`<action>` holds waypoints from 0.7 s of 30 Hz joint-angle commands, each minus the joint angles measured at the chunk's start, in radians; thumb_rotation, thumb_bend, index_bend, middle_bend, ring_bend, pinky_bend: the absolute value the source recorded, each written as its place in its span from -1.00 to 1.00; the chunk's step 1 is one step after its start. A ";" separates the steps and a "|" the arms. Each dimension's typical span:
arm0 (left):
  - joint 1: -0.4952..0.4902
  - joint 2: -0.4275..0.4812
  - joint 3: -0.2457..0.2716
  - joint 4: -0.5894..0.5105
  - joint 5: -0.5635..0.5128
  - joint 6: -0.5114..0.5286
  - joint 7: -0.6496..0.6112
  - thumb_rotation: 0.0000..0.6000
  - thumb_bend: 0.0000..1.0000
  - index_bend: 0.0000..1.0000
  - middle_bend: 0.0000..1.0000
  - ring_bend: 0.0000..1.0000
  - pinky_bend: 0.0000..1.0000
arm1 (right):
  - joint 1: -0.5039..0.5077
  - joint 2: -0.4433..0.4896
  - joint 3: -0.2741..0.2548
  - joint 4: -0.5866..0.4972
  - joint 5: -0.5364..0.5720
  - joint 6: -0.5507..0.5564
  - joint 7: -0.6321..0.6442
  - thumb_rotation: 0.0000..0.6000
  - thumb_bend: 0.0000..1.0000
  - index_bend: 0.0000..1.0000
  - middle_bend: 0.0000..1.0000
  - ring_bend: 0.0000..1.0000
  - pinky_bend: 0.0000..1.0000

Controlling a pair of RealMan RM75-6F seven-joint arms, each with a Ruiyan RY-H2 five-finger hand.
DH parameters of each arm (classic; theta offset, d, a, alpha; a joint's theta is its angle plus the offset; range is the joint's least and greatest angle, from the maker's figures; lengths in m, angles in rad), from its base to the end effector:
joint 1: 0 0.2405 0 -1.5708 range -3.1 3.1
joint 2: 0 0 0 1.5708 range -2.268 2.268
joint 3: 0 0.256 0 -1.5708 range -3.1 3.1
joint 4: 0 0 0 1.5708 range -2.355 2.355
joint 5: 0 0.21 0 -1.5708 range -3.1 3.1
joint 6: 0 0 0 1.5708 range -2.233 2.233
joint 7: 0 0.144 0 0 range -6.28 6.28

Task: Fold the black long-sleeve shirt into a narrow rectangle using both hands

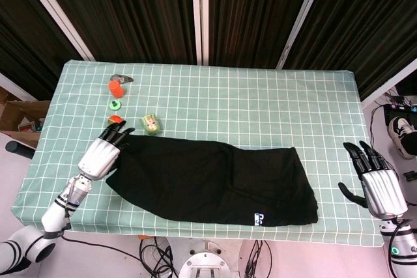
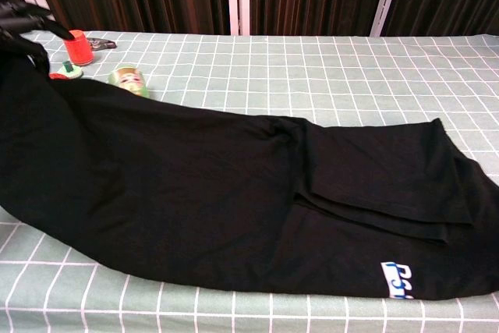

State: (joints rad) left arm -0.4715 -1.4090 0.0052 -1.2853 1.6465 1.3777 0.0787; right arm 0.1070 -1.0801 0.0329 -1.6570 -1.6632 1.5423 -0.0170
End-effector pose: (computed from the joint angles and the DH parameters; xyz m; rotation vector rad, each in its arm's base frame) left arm -0.2447 0.2816 0.0621 -1.8327 -0.5484 -1.0478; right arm -0.2778 -0.1809 0.1633 1.5164 -0.7815 1.0270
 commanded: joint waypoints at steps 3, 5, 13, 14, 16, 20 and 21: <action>0.023 0.106 -0.040 -0.086 -0.066 0.000 0.099 1.00 0.43 0.12 -0.68 -0.91 -0.72 | -0.001 -0.007 0.002 0.024 -0.002 0.008 0.027 1.00 -0.63 -0.98 -0.72 -0.94 -0.57; 0.034 0.138 -0.050 -0.103 -0.101 -0.011 0.119 1.00 0.43 0.12 -0.68 -0.91 -0.72 | -0.001 -0.011 0.002 0.037 -0.003 0.011 0.042 1.00 -0.63 -0.98 -0.72 -0.94 -0.57; 0.046 0.210 -0.085 -0.239 -0.179 -0.047 0.137 1.00 0.43 0.13 -0.66 -0.91 -0.72 | -0.005 -0.026 0.003 0.087 -0.005 0.029 0.094 1.00 -0.63 -0.98 -0.71 -0.94 -0.58; 0.040 0.214 -0.086 -0.259 -0.175 -0.055 0.134 1.00 0.43 0.13 -0.66 -0.91 -0.72 | -0.006 -0.025 0.004 0.091 -0.005 0.033 0.099 1.00 -0.63 -0.98 -0.72 -0.94 -0.58; 0.019 0.218 -0.095 -0.306 -0.166 -0.079 0.138 1.00 0.43 0.13 -0.65 -0.91 -0.72 | -0.009 -0.024 0.007 0.099 -0.003 0.043 0.110 1.00 -0.63 -0.98 -0.71 -0.94 -0.58; -0.044 0.208 -0.127 -0.395 -0.177 -0.152 0.185 1.00 0.43 0.15 -0.64 -0.91 -0.72 | -0.016 -0.018 0.014 0.110 0.003 0.061 0.131 1.00 -0.63 -0.98 -0.71 -0.94 -0.58; -0.067 0.197 -0.141 -0.418 -0.183 -0.176 0.199 1.00 0.43 0.15 -0.64 -0.91 -0.72 | -0.018 -0.017 0.016 0.113 0.005 0.066 0.136 1.00 -0.63 -0.98 -0.71 -0.94 -0.58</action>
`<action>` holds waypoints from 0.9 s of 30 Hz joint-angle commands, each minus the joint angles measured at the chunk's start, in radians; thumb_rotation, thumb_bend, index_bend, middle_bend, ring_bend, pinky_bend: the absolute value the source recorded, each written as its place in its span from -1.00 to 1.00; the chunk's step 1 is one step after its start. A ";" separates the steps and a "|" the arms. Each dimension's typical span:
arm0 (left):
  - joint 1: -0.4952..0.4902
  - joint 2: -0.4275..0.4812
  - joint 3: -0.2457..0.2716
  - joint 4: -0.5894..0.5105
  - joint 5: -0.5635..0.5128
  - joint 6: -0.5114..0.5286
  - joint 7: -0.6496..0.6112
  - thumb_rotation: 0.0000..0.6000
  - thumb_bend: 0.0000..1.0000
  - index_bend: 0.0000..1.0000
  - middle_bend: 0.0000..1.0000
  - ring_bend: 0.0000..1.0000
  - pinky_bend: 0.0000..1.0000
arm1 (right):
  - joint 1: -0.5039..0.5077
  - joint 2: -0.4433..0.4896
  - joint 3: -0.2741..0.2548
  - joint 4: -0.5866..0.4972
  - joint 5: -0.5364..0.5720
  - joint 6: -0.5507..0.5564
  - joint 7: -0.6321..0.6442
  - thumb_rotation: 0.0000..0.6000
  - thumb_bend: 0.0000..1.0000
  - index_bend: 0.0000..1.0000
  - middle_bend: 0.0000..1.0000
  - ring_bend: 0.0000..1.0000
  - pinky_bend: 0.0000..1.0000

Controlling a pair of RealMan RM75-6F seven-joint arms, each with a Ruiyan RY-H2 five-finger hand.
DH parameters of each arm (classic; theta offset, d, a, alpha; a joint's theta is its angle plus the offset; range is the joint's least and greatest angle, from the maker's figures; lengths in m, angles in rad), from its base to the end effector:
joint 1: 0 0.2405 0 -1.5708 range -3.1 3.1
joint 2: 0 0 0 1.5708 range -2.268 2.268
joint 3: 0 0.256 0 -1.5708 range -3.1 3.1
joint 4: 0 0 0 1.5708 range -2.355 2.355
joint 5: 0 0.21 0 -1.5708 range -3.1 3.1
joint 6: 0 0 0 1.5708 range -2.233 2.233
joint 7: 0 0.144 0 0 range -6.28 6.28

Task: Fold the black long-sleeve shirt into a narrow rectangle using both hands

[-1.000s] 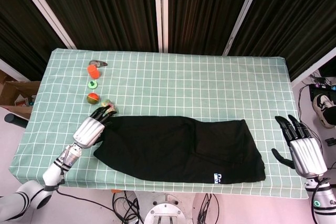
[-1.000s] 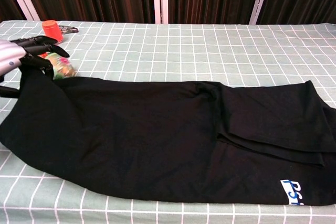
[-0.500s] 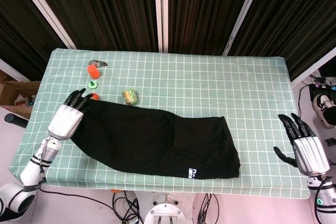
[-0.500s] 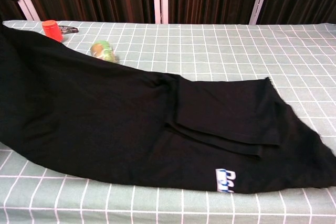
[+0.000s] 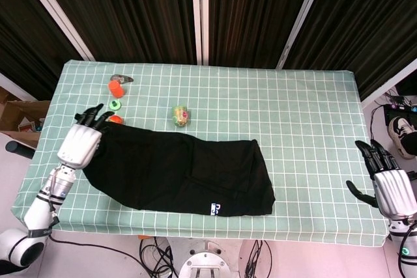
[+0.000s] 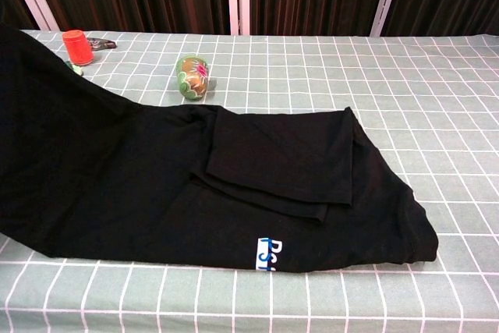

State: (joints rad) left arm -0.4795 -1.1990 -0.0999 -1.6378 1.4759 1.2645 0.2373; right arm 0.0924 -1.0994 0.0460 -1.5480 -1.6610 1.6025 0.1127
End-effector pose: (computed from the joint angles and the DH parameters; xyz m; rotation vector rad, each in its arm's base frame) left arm -0.2109 0.2915 0.1095 -1.7395 -0.6343 -0.9855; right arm -0.2956 -0.1807 0.1758 1.4584 -0.7773 1.0893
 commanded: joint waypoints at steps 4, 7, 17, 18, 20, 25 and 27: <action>-0.141 -0.058 -0.079 -0.126 -0.033 -0.144 0.087 1.00 0.44 0.15 -0.64 -0.91 -0.72 | -0.010 0.009 0.007 0.014 0.012 0.017 0.022 1.00 -0.63 -0.98 -0.71 -0.94 -0.58; -0.204 -0.106 -0.104 -0.160 -0.054 -0.203 0.139 1.00 0.44 0.16 -0.63 -0.91 -0.72 | -0.017 0.014 0.010 0.018 0.019 0.028 0.034 1.00 -0.63 -0.98 -0.71 -0.94 -0.58; -0.429 -0.331 -0.170 -0.125 -0.291 -0.375 0.425 1.00 0.44 0.16 -0.62 -0.91 -0.71 | -0.034 0.021 0.015 0.026 0.035 0.045 0.059 1.00 -0.63 -0.98 -0.71 -0.94 -0.59; -0.447 -0.351 -0.174 -0.115 -0.316 -0.379 0.448 1.00 0.44 0.15 -0.62 -0.91 -0.71 | -0.035 0.021 0.015 0.027 0.035 0.044 0.060 1.00 -0.63 -0.98 -0.71 -0.94 -0.59; -0.484 -0.394 -0.182 -0.089 -0.383 -0.387 0.493 1.00 0.44 0.15 -0.62 -0.91 -0.71 | -0.035 0.020 0.014 0.029 0.036 0.042 0.064 1.00 -0.63 -0.98 -0.71 -0.94 -0.59; -0.562 -0.491 -0.181 -0.013 -0.521 -0.388 0.567 1.00 0.44 0.14 -0.62 -0.91 -0.71 | -0.035 0.017 0.014 0.033 0.036 0.038 0.068 1.00 -0.63 -0.98 -0.71 -0.94 -0.59; -0.586 -0.533 -0.181 0.022 -0.560 -0.375 0.585 1.00 0.43 0.14 -0.62 -0.91 -0.71 | -0.035 0.017 0.013 0.034 0.038 0.034 0.069 1.00 -0.63 -0.98 -0.71 -0.94 -0.59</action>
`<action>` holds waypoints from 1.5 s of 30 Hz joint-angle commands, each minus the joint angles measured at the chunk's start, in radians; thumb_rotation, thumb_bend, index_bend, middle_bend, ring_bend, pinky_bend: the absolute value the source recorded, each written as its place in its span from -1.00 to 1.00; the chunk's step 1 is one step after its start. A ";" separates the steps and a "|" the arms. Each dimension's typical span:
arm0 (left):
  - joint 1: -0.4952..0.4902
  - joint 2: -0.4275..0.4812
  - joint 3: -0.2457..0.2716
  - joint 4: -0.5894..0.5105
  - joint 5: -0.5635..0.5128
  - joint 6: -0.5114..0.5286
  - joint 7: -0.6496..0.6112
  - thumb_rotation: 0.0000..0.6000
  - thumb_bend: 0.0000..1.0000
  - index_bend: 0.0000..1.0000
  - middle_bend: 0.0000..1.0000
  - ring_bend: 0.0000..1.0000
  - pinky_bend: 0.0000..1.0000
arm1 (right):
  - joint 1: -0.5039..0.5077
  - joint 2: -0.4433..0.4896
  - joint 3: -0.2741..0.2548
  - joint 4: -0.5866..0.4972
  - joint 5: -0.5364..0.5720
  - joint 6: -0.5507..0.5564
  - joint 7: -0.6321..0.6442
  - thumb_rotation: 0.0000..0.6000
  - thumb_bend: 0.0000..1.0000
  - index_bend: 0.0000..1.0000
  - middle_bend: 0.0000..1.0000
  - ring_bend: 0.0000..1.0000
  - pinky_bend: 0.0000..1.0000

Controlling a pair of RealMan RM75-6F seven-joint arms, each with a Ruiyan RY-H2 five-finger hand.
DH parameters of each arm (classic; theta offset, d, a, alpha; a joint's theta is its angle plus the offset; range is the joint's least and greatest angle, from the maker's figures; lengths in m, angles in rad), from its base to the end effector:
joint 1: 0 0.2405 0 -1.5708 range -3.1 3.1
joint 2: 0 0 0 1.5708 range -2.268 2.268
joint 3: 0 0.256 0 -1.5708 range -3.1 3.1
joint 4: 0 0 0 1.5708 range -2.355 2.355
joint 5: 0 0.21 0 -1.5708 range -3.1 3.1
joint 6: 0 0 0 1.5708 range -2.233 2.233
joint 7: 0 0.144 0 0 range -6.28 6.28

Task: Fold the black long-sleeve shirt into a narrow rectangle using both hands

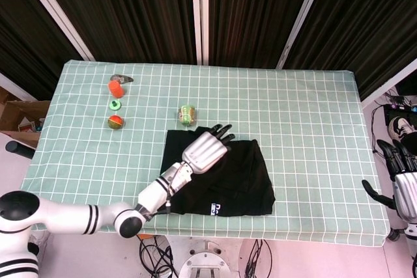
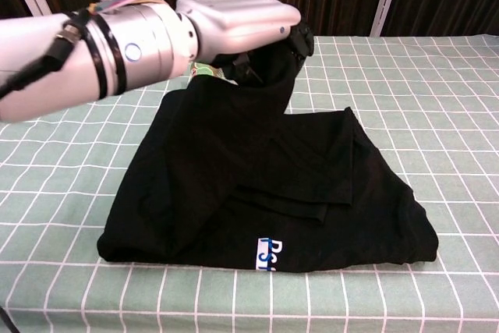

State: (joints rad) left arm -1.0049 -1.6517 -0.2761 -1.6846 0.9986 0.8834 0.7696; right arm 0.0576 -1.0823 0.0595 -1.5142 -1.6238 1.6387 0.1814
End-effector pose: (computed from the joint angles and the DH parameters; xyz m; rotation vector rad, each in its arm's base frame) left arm 0.0076 0.3116 -0.0505 -2.2138 -0.5857 -1.0372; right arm -0.3097 -0.1732 0.1933 1.3808 -0.7873 1.0920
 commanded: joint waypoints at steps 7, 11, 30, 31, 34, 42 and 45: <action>-0.145 -0.169 -0.005 0.164 -0.190 0.015 0.117 1.00 0.43 0.13 -0.62 -0.91 -0.71 | 0.001 0.001 0.000 -0.003 0.001 -0.008 -0.003 1.00 -0.63 -0.98 -0.71 -0.94 -0.60; -0.182 -0.210 -0.009 0.209 -0.238 0.013 0.127 1.00 0.43 0.13 -0.62 -0.91 -0.71 | 0.000 0.000 0.000 -0.003 0.004 -0.011 -0.004 1.00 -0.63 -0.98 -0.71 -0.94 -0.60; -0.296 -0.313 -0.045 0.317 -0.390 0.005 0.137 1.00 -0.71 -0.53 -0.82 -0.96 -0.72 | -0.012 -0.001 -0.008 0.014 0.011 -0.016 0.014 1.00 -0.63 -0.98 -0.71 -0.94 -0.60; -0.287 -0.294 -0.064 0.279 -0.413 0.011 0.116 1.00 -0.84 -0.66 -0.85 -0.98 -0.72 | -0.013 -0.001 -0.010 0.015 0.009 -0.016 0.016 1.00 -0.63 -0.98 -0.71 -0.94 -0.60; -0.233 -0.207 -0.101 0.138 -0.386 0.044 0.030 1.00 -0.96 -0.79 -0.87 -0.98 -0.73 | -0.013 0.000 -0.014 0.015 -0.005 -0.010 0.019 1.00 -0.63 -0.98 -0.71 -0.94 -0.61; 0.056 0.170 -0.032 -0.244 -0.172 0.202 -0.188 1.00 -0.97 -0.80 -0.87 -0.98 -0.72 | 0.040 0.011 -0.061 -0.021 -0.125 -0.065 0.041 1.00 -0.39 -0.88 -0.63 -0.90 -0.54; 0.142 0.265 0.048 -0.275 -0.127 0.259 -0.200 1.00 -0.97 -0.80 -0.87 -0.98 -0.72 | 0.103 0.015 -0.081 -0.071 -0.196 -0.144 0.027 1.00 -0.06 -0.83 -0.57 -0.87 -0.53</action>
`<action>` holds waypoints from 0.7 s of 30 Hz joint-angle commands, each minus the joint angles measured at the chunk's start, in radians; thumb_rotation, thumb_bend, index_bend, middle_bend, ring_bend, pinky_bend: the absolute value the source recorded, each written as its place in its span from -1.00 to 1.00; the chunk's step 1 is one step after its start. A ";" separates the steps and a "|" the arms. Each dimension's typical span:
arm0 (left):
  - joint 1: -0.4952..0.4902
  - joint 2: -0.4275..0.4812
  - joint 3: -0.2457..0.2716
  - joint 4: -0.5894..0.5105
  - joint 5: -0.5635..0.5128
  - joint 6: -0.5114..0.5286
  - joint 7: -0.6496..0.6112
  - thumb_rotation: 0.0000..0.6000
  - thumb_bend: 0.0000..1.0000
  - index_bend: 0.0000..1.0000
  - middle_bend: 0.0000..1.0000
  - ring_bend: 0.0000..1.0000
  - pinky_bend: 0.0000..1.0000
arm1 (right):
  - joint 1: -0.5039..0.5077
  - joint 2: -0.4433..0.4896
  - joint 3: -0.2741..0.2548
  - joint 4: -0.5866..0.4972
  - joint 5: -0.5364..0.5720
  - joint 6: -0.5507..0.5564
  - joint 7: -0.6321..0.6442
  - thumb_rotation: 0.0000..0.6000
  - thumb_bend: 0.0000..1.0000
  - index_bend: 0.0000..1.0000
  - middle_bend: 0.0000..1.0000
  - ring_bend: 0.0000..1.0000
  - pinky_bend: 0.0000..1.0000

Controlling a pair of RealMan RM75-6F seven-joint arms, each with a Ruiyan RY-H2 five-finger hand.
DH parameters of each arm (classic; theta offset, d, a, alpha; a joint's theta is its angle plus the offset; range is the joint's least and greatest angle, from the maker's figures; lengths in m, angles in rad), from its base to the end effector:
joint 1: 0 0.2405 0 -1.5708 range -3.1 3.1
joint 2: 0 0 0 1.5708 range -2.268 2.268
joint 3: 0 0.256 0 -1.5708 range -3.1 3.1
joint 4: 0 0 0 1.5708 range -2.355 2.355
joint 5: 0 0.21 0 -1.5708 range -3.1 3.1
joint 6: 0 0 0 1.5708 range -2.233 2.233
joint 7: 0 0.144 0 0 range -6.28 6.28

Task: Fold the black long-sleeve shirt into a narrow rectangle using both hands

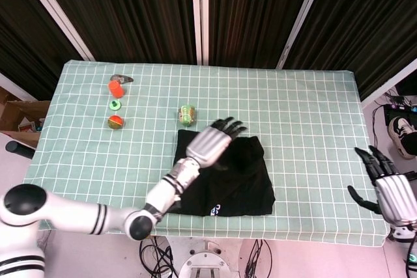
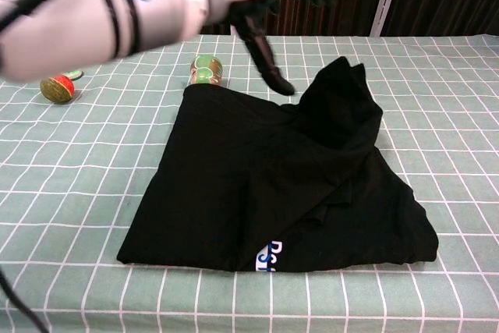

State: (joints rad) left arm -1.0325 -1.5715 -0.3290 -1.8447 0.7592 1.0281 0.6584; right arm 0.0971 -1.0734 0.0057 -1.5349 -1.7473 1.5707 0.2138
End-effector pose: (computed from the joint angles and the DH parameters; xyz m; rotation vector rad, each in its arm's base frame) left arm 0.0158 0.3181 -0.0142 -2.0213 -0.9642 -1.1307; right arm -0.2943 -0.1723 0.1697 1.5654 -0.8605 1.1245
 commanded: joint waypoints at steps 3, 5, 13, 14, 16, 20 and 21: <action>0.235 0.234 0.170 -0.118 0.136 0.149 -0.104 1.00 -0.97 -0.80 -0.87 -0.98 -0.72 | 0.146 -0.003 -0.027 -0.120 -0.112 -0.194 -0.052 1.00 0.21 -0.81 -0.54 -0.85 -0.53; 0.269 0.248 0.204 -0.110 0.158 0.162 -0.127 1.00 -0.97 -0.79 -0.85 -0.98 -0.72 | 0.203 -0.016 -0.014 -0.165 -0.108 -0.284 -0.091 1.00 0.36 -0.81 -0.53 -0.85 -0.53; 0.408 0.275 0.316 -0.073 0.300 0.247 -0.217 1.00 -0.97 -0.77 -0.83 -0.98 -0.72 | 0.459 -0.173 0.124 -0.234 0.106 -0.684 -0.268 1.00 0.56 -0.81 -0.53 -0.85 -0.53; 0.420 0.276 0.325 -0.070 0.314 0.255 -0.225 1.00 -0.97 -0.77 -0.83 -0.98 -0.72 | 0.484 -0.194 0.140 -0.222 0.145 -0.722 -0.289 1.00 0.56 -0.81 -0.53 -0.85 -0.53; 0.445 0.279 0.341 -0.063 0.339 0.266 -0.241 1.00 -0.97 -0.77 -0.83 -0.98 -0.72 | 0.537 -0.246 0.169 -0.186 0.240 -0.805 -0.338 1.00 0.56 -0.81 -0.53 -0.85 -0.53; 0.480 0.282 0.355 -0.043 0.370 0.274 -0.273 1.00 -0.97 -0.77 -0.83 -0.98 -0.72 | 0.620 -0.348 0.199 -0.105 0.368 -0.892 -0.410 1.00 0.56 -0.81 -0.55 -0.85 -0.53; 0.486 0.282 0.355 -0.038 0.373 0.274 -0.279 1.00 -0.97 -0.77 -0.83 -0.98 -0.72 | 0.635 -0.372 0.201 -0.087 0.388 -0.901 -0.420 1.00 0.56 -0.81 -0.55 -0.85 -0.53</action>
State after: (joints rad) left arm -0.5510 -1.2905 0.0235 -1.8873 1.1290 1.2998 0.3837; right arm 0.6548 -1.3593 0.1652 -1.6828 -1.4442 0.7422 -0.1384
